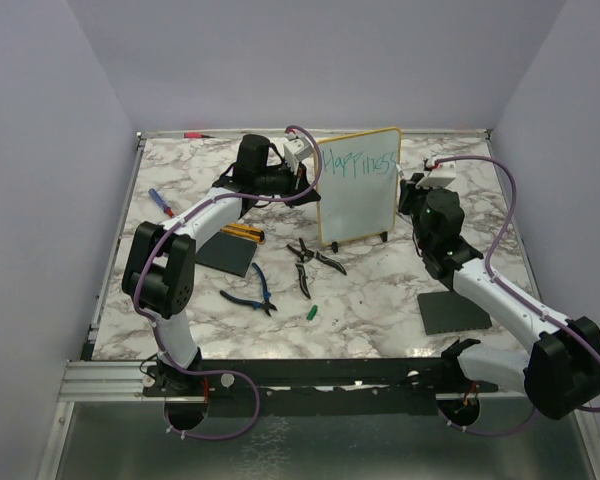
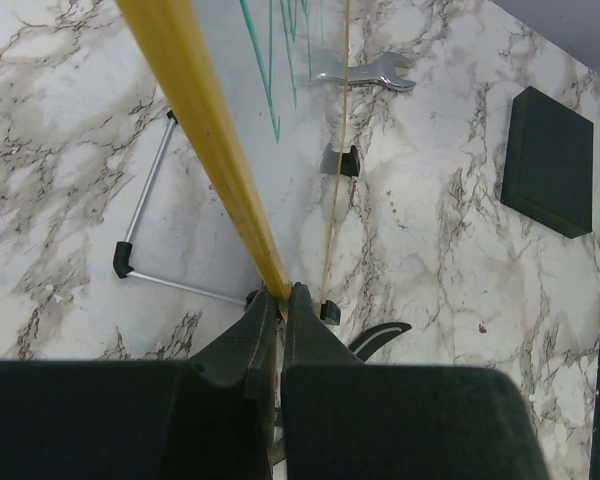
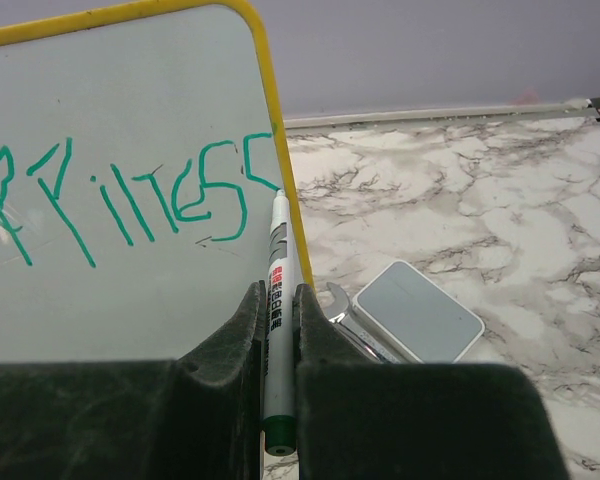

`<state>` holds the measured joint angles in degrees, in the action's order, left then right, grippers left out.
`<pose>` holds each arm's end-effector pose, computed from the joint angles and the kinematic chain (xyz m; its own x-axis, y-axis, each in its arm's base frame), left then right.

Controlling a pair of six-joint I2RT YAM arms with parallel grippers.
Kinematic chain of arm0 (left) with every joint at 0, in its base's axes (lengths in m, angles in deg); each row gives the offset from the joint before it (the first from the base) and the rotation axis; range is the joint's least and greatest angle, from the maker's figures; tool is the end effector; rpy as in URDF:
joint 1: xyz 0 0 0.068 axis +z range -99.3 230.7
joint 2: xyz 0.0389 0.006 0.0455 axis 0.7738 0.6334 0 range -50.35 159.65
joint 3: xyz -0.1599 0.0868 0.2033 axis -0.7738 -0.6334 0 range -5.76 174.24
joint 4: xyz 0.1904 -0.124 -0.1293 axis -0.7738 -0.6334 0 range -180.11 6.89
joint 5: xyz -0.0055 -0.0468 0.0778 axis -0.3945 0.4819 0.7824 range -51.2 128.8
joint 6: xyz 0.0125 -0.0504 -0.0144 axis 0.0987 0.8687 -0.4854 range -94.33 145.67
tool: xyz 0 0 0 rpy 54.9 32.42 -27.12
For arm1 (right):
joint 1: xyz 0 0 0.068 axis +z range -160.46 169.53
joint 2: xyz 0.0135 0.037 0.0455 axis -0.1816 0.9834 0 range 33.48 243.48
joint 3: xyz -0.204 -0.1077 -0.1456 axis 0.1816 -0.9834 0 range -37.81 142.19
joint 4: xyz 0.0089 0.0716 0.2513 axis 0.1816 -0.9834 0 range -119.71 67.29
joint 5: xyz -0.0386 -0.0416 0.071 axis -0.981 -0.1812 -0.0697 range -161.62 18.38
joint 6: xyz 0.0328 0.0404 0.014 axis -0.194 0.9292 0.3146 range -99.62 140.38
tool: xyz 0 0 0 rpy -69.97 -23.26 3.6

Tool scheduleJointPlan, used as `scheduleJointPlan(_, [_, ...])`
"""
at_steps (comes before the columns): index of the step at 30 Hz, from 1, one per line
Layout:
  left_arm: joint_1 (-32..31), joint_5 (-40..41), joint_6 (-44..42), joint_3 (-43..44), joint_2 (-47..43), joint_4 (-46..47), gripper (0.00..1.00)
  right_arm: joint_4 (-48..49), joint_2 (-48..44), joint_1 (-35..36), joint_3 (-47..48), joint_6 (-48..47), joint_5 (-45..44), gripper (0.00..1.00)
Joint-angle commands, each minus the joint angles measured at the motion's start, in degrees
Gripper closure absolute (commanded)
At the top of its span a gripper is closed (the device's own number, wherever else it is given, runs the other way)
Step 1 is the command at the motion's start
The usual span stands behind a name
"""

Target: Write a sentence on the whiteboard

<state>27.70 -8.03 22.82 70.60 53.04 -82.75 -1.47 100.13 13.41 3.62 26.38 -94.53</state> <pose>0.3715 -0.1858 0.2682 -0.3695 0.1939 -0.9088 0.8867 0.3660 -0.2825 0.2517 0.0962 0.2983 -0.0651 0.0767 -0.9949 -0.0108 0.9969 0.0775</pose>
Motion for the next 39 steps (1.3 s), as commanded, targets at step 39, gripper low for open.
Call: scheduleJointPlan(39, [-0.2,0.7,-2.4,-1.0,-0.9,0.0,1.00,-9.7,-10.6,-0.3,-3.2,2.9,5.1,0.99])
